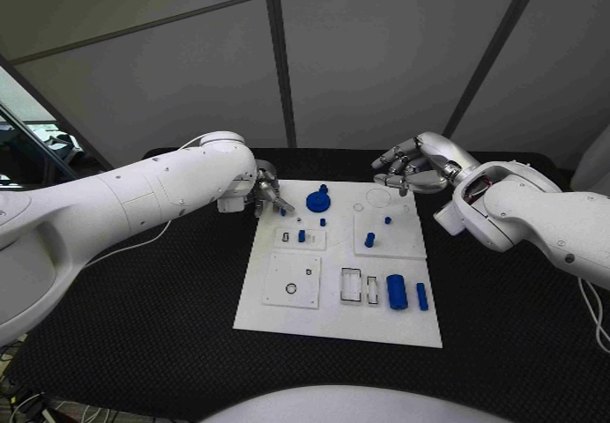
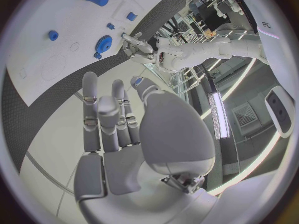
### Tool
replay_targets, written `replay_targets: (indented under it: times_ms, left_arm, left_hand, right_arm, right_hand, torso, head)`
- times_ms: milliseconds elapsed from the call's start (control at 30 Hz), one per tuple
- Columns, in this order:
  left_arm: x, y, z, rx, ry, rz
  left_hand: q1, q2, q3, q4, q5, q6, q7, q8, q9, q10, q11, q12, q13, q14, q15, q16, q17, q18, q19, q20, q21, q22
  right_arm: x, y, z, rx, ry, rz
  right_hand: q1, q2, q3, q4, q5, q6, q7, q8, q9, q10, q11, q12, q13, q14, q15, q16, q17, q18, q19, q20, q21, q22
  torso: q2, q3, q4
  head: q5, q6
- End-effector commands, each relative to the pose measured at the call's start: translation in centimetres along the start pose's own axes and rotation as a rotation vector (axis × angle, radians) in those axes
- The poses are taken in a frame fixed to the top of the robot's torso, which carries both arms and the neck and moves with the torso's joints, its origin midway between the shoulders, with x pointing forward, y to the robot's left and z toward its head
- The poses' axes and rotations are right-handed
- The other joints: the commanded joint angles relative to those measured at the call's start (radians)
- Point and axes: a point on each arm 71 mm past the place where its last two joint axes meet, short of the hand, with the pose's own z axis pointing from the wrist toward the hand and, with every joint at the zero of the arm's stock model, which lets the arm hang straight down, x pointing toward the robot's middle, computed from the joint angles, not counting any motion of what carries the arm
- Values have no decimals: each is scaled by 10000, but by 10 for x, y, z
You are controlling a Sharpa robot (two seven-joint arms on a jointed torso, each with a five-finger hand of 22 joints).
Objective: Assemble the parts on the task board
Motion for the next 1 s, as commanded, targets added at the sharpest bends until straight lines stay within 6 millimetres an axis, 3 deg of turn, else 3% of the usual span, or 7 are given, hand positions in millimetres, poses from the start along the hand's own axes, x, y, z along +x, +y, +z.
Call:
replay_targets:
  times_ms: [33,500,700,800,867,967,1000]
  left_arm:
    - [-1,-2,0,124,-15,11]
    - [-2,-2,-1,444,-112,-716]
    - [-2,-1,-1,473,-79,-821]
    - [-2,1,-2,524,-80,-995]
    - [-2,2,-3,570,-92,-1145]
    - [-2,5,-7,644,-191,-1305]
    - [-2,5,-8,661,-226,-1334]
  left_hand:
    - [268,184,136,-21,63,36,40,-70,20,-35,-22,-88,172,-68,-41,40,29,-1649,439,-6,-76,1722]
    - [1009,677,990,-246,88,-37,3,-248,96,-80,-60,-139,132,-93,-60,-12,160,-1641,421,-23,-111,1723]
    - [1415,755,1850,-480,120,-102,-27,-387,112,-86,-90,-160,143,-90,-93,-41,226,-1642,422,-53,-114,1740]
    - [1495,589,2587,-599,114,-106,-22,-469,122,-82,-89,-170,161,-85,-90,-62,267,-1645,429,-68,-108,1760]
    - [1090,50,3703,-529,59,-60,-33,-527,186,-68,-22,-180,175,-69,-82,-100,328,-1653,433,-37,-112,1779]
    - [566,-508,5075,-544,55,-22,-7,-533,303,-44,-9,-184,193,-43,-87,-142,385,-1648,442,-56,-113,1805]
    - [483,-571,5410,-589,80,7,-21,-514,337,-36,-31,-182,201,-33,-90,-149,397,-1649,445,-49,-113,1811]
  right_arm:
    - [-1,2,1,-96,4,-21]
    - [0,2,1,-73,37,-21]
    - [0,1,1,-63,48,-21]
    - [0,1,1,-55,53,-22]
    - [-1,1,1,-46,52,-25]
    - [-1,0,1,-33,50,-28]
    - [-1,0,1,-30,50,-29]
  right_hand:
    - [-9,-15,63,13,58,31,41,16,-8,-9,-22,-33,-9,53,-19,-26,8,167,69,4,-29,9]
    - [7,-16,91,11,113,38,39,22,-8,3,-26,-38,-27,63,-24,-28,20,168,82,0,-35,7]
    - [8,-19,98,12,131,40,39,23,-8,5,-26,-40,-32,66,-25,-25,28,168,85,-1,-37,7]
    - [10,-23,108,14,158,41,39,25,-8,8,-26,-42,-40,71,-26,-23,37,167,92,-2,-37,10]
    - [10,-26,115,16,180,42,39,26,-8,10,-26,-44,-45,72,-26,-28,35,166,96,-3,-38,11]
    - [10,-26,115,16,180,42,39,26,-8,10,-26,-44,-45,72,-26,-28,35,166,96,-3,-38,11]
    - [9,-30,120,18,197,43,39,27,-8,12,-26,-45,-50,74,-27,-32,35,166,97,-4,-41,8]
  torso:
    - [-4,-2,1]
    - [2,4,2]
    - [-3,2,6]
    - [-12,1,6]
    - [-16,3,10]
    - [-20,6,13]
    - [-15,4,12]
  head:
    - [-3,4]
    - [-11,-4]
    - [-2,-25]
    - [-2,-24]
    - [-1,-15]
    - [17,-13]
    - [20,-13]
